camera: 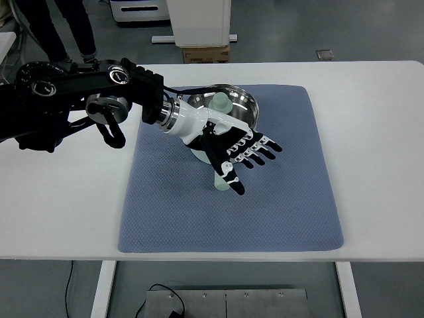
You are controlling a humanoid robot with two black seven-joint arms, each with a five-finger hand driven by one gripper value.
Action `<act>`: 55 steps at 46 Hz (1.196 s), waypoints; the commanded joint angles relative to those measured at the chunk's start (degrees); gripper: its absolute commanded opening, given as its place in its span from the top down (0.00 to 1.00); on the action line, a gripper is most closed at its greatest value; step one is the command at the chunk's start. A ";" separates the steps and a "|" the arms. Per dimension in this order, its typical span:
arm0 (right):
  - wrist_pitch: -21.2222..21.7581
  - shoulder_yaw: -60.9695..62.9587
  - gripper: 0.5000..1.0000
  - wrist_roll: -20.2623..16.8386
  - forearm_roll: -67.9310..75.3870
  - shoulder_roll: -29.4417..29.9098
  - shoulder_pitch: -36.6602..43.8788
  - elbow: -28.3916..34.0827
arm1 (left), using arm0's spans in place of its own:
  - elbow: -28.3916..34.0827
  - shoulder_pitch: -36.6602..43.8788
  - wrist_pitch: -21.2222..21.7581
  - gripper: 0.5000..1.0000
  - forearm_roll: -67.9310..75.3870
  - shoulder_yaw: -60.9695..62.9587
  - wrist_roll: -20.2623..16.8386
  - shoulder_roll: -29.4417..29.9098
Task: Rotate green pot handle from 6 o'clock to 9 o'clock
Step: 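Push the green handle with the left hand, swinging it toward the left arm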
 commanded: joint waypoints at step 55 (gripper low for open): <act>-0.01 0.00 0.00 0.00 0.00 0.00 0.00 0.00 | -0.73 -4.75 0.00 0.00 12.20 12.60 0.23 6.19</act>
